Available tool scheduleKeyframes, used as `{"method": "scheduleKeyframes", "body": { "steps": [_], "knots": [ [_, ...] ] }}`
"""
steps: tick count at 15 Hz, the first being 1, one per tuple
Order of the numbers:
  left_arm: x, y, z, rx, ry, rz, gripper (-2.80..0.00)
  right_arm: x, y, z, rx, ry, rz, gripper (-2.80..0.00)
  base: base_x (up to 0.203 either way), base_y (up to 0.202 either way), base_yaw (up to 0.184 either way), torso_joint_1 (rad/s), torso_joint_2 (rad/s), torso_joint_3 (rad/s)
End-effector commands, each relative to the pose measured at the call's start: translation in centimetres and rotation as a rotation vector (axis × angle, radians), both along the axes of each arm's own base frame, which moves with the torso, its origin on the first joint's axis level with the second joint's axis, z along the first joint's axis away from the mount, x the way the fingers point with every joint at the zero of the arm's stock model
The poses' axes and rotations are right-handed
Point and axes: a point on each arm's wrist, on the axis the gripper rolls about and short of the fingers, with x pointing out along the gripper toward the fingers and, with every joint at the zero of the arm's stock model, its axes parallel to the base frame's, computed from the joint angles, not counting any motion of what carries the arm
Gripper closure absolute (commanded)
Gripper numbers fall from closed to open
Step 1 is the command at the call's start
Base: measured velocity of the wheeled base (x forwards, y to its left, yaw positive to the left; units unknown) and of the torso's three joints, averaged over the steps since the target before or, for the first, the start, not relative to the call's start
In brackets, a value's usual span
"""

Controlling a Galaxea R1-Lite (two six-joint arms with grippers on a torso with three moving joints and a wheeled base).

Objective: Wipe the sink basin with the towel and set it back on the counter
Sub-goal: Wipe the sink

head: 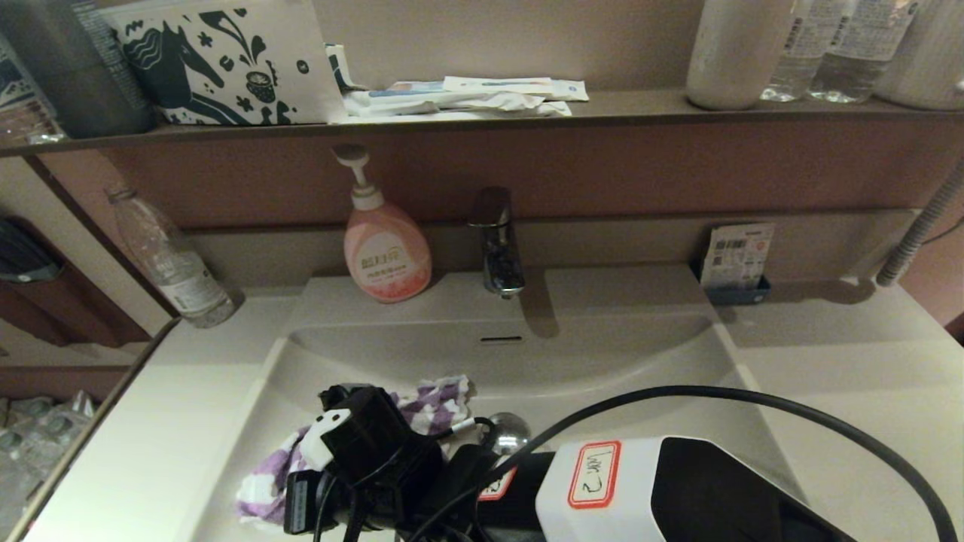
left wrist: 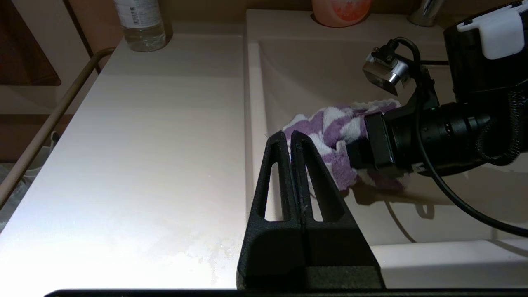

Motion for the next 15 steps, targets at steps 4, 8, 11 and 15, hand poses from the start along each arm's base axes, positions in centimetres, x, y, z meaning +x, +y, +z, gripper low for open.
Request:
{"method": "scheduleKeyframes", "body": {
  "steps": [4, 8, 11, 15],
  "knots": [
    [0.0, 0.0, 0.0, -0.001, 0.0, 0.0, 0.0, 3.7, -2.7, 1.5, -0.023, -0.054, -0.128, 0.0, 0.0, 0.0, 0.0, 0.0, 0.0, 0.0],
    [0.0, 0.0, 0.0, -0.001, 0.0, 0.0, 0.0, 6.1, -5.0, 1.5, -0.117, -0.087, -0.306, 0.0, 0.0, 0.0, 0.0, 0.0, 0.0, 0.0],
    [0.0, 0.0, 0.0, -0.001, -0.001, 0.0, 0.0, 6.9, -7.1, 1.8, -0.16, -0.088, -0.344, 0.0, 0.0, 0.0, 0.0, 0.0, 0.0, 0.0],
    [0.0, 0.0, 0.0, -0.001, -0.001, 0.0, 0.0, 4.8, -5.7, 1.8, -0.144, -0.073, -0.27, 0.0, 0.0, 0.0, 0.0, 0.0, 0.0, 0.0]
  ]
}}
